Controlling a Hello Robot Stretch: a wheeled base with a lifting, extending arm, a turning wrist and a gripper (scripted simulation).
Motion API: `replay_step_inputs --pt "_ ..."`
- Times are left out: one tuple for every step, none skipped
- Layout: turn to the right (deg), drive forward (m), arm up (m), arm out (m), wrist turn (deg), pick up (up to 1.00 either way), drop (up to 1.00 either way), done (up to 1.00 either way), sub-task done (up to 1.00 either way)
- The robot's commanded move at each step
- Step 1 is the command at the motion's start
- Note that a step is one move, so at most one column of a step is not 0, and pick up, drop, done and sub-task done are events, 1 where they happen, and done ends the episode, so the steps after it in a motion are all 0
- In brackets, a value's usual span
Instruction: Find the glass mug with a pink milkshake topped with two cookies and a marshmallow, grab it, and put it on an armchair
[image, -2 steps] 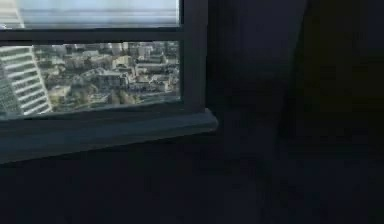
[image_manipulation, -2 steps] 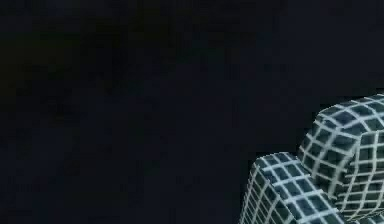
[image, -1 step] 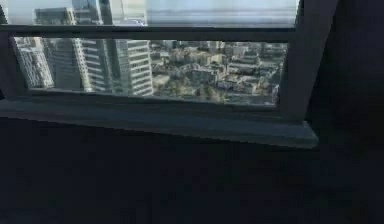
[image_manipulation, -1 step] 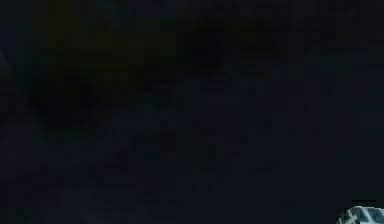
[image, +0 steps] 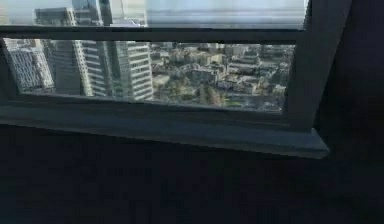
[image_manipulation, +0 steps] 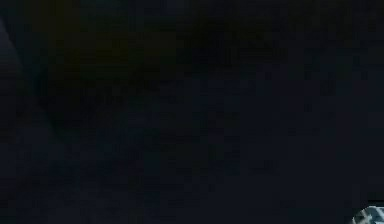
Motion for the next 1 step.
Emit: replay_step_inputs --pt "-45.0 0.0 0.0 0.0 0.0 0.0 0.0 0.0 0.0"
